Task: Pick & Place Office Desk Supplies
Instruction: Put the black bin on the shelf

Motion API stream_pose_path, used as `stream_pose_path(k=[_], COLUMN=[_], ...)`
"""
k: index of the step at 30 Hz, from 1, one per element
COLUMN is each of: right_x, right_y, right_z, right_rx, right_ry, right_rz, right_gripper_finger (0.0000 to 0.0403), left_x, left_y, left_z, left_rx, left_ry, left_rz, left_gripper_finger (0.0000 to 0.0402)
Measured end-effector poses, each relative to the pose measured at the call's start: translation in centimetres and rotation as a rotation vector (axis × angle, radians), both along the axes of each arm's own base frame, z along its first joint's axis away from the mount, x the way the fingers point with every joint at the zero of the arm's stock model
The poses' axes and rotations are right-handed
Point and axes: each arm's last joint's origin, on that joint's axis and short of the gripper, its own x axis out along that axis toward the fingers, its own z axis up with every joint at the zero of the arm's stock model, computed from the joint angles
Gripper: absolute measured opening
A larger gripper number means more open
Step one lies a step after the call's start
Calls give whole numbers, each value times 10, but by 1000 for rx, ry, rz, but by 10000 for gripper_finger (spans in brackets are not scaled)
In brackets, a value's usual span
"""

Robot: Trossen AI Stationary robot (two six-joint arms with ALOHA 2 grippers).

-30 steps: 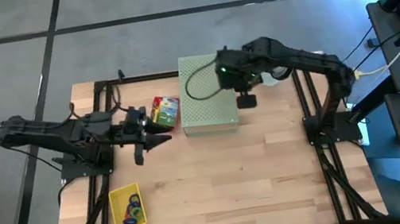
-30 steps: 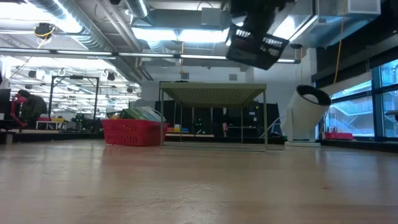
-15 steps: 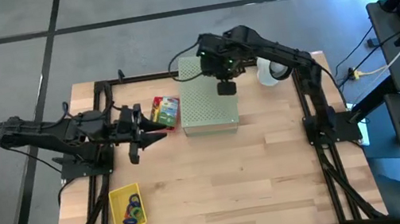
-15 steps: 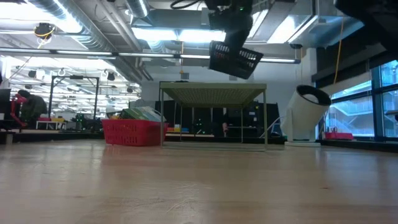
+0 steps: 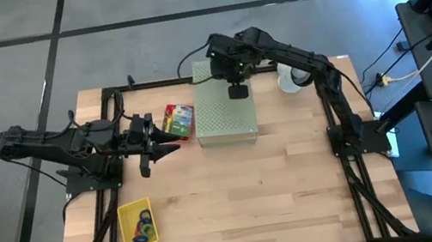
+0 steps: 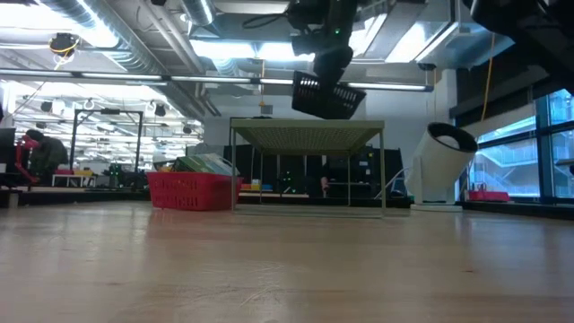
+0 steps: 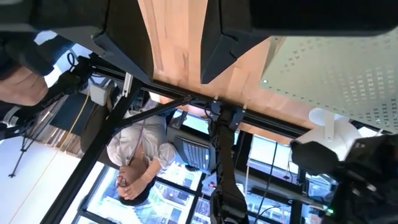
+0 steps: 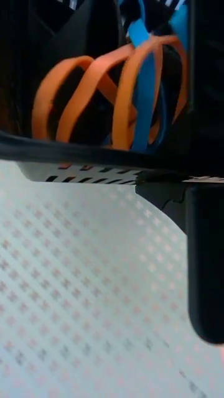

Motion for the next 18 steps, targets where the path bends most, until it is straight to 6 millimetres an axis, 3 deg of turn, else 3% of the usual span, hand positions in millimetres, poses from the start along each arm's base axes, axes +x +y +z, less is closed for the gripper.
stream_pose_path(k=[7, 18], right_x=[1, 12], right_y=[-12, -20], right_z=[-1, -23], right_rx=[-12, 13], right_ry=[-40, 9], right_rz=[14, 58], right_gripper_finger=[0, 0], left_x=[0, 0], left_y=[0, 0], left_z=[0, 1], left_rx=[-18, -28], left_ry=[1, -6], left_rz=[9, 18], left_gripper_finger=[127, 127])
